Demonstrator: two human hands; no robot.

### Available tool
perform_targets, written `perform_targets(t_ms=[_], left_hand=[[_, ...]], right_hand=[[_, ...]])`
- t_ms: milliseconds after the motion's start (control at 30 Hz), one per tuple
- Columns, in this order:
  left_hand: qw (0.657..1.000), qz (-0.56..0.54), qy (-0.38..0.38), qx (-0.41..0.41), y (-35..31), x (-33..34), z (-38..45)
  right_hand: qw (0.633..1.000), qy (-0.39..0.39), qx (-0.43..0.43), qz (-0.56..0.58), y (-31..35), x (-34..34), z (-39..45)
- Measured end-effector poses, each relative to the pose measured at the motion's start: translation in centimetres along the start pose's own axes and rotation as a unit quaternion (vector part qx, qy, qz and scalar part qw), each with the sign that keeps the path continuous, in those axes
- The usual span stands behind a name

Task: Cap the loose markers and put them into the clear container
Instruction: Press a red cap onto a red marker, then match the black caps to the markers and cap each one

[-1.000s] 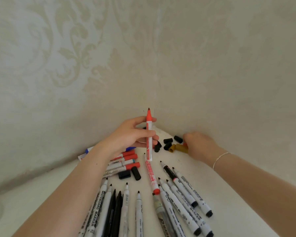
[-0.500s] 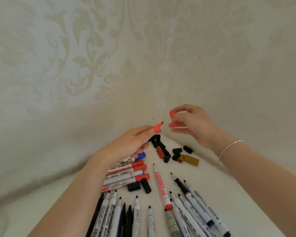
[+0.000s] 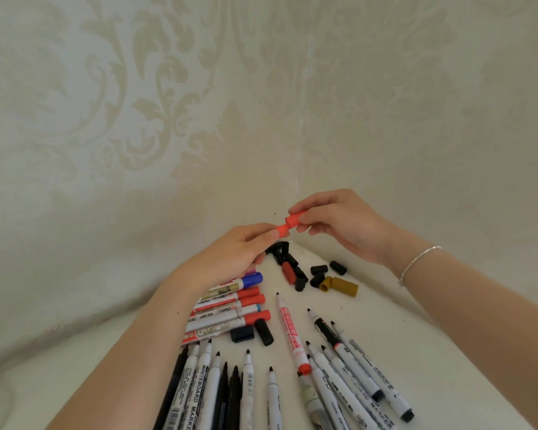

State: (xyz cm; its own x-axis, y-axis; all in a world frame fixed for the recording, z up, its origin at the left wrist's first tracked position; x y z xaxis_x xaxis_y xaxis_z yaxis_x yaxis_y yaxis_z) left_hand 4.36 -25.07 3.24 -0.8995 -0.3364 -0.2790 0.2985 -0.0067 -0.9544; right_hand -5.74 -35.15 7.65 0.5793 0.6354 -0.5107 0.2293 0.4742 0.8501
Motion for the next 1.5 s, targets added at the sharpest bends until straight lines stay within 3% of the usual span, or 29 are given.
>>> perform_targets(t_ms=[133,233,400,533,767,867,967,1100,1267,1500], left_hand=[[1.000,-0.004,-0.002,0.013,-0.5,0.4,-0.2],[0.998,-0.004,-0.035,0.047,-1.2,0.1,-0.1],[0.987,0.026,-0.107,0.113,-2.4,-0.7,-0.2],[0.981,0.037,-0.127,0.139,-2.8,-1.2,-0.4],[0.970,0.113,-0.130,0.171,-4.2,-1.1,-1.2],[0.972,0.181,-0.072,0.133,-3.9,-0.7,-1.2],[0.981,0.189,-0.017,0.042,-2.0,-1.3,-1.3],[0.981,0.187,-0.047,0.002,0.4,-3.5,-2.3],[0.937,0.311,-0.160,0.016,3.4,-6.4,-3.2],[0.931,0.330,-0.158,0.011,6.5,-6.5,-3.3]], right_hand=[[0.999,0.040,-0.001,-0.001,0.6,1.0,-0.1],[1.000,0.011,-0.013,0.026,1.3,0.7,-0.1],[0.978,-0.086,-0.078,-0.171,3.2,0.9,-0.1],[0.967,-0.116,-0.080,-0.213,4.1,0.7,-0.2],[0.982,-0.138,-0.070,-0.108,3.7,0.9,-0.9],[0.999,-0.047,-0.019,0.000,1.3,1.8,-1.3],[0.994,0.044,0.050,0.082,-1.2,3.9,-1.7],[0.984,0.055,0.101,0.136,-3.0,6.2,-1.3],[0.992,-0.023,0.116,-0.044,-4.1,6.8,0.5],[0.971,-0.076,0.137,-0.178,-5.8,4.7,0.7]])
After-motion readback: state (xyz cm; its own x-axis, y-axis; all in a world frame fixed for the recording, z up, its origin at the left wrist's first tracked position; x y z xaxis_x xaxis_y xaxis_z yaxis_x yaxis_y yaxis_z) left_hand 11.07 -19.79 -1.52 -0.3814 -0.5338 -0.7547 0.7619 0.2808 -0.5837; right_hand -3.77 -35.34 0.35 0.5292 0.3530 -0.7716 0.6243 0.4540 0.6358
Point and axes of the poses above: each hand's wrist, its own z-axis towards the middle knuckle, its own x-axis out of the palm, y = z × x, the point moved 8 cm from there along z, towards the middle knuckle, and after that the axes turned 13 degrees about -z, right-handed, at the moved point
